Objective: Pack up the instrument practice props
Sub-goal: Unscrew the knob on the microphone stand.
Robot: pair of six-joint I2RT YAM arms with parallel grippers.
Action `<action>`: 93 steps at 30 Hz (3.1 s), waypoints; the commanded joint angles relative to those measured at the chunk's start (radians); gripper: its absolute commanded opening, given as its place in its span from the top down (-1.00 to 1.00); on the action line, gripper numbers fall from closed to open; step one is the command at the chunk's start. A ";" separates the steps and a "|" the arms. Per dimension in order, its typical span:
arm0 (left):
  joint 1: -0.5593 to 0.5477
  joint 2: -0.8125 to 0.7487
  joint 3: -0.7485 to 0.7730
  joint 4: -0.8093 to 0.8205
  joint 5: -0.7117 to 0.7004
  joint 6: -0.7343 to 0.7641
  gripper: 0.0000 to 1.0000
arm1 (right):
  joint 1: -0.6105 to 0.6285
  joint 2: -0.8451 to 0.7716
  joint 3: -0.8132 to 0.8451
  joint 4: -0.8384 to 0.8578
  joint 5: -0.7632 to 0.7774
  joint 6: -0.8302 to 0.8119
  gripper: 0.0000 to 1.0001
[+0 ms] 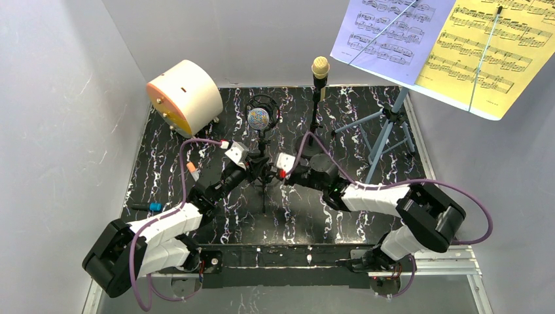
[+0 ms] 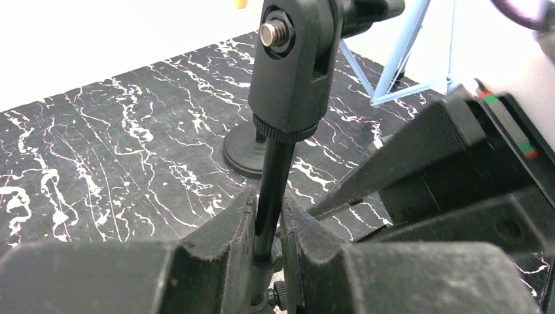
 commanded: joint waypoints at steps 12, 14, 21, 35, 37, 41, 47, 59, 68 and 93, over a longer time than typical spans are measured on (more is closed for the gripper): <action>-0.015 0.015 -0.028 -0.187 0.027 -0.012 1.00 | 0.193 0.037 0.068 -0.025 0.367 -0.913 0.97; -0.015 0.014 -0.029 -0.188 0.020 -0.010 1.00 | 0.193 0.015 0.110 -0.101 0.357 -0.758 0.97; -0.015 0.008 -0.025 -0.210 0.005 0.006 1.00 | 0.159 -0.027 0.204 -0.317 0.300 -0.370 0.10; -0.016 0.015 -0.020 -0.217 0.008 0.013 1.00 | -0.010 -0.009 0.408 -0.678 -0.011 -0.065 -0.25; -0.016 0.012 -0.020 -0.217 0.008 0.013 1.00 | -0.012 -0.002 0.411 -0.678 -0.017 -0.050 -0.24; -0.016 0.014 -0.020 -0.217 0.012 0.012 1.00 | -0.012 0.023 0.431 -0.698 -0.017 -0.036 -0.18; -0.015 0.015 -0.020 -0.217 0.009 0.010 1.00 | -0.012 0.051 0.413 -0.697 0.003 -0.052 -0.12; -0.015 0.016 -0.018 -0.216 0.015 0.010 1.00 | -0.013 0.062 0.410 -0.702 -0.011 -0.084 0.19; -0.016 0.011 -0.020 -0.217 0.004 0.004 1.00 | -0.003 0.049 0.349 -0.708 -0.006 -0.247 0.97; -0.015 0.002 -0.025 -0.221 -0.027 -0.001 1.00 | 0.209 0.073 0.227 -0.320 0.565 -0.446 0.53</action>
